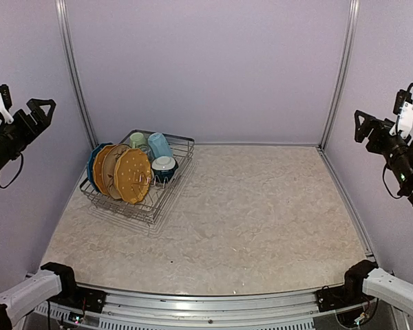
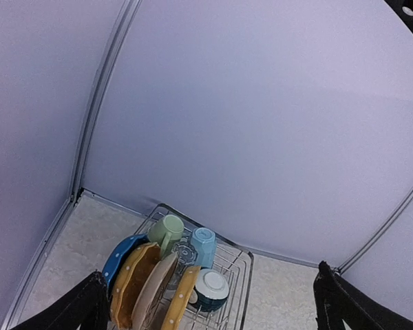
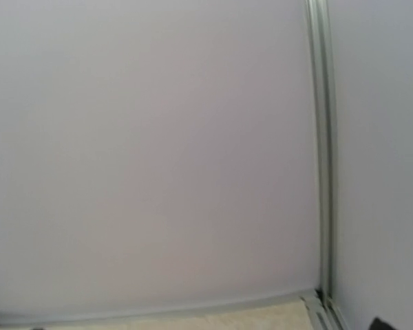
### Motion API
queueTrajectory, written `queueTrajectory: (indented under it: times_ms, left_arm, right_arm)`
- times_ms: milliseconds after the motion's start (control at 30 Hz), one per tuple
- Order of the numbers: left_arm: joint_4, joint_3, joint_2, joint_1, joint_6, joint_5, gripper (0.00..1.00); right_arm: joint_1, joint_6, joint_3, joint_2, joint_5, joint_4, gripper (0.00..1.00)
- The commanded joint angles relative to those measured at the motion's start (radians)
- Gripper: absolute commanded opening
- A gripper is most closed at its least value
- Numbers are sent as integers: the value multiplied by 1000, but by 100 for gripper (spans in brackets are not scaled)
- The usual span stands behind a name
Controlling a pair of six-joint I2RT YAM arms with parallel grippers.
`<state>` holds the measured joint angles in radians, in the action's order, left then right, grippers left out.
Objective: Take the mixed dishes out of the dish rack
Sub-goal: Grab the plate from the dish rack.
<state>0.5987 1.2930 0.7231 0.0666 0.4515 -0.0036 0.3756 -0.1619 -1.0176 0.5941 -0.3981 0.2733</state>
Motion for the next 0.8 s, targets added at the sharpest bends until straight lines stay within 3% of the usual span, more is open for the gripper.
queueTrajectory:
  times_ms: [0,200,433,567,767]
  left_arm:
    - [-31,-32,44,-90,45,103,99]
    - [-18,-58,144,-204,70,231,99]
    - [5,-105,238,-263,75,393,99]
    - [79,-75,306,-197,56,378,99]
    - [168,1,432,22,25,230,99]
  right_arm:
    - [-61,-44,3,100,-8,-27,100]
    - [-135,-70,26,215,85,-71,100]
    - [-189,-103,138,227,190,-113,100]
    - [-207,-122,169,253,264,-85,100]
    - [-218,-143,134,344,334,0,100]
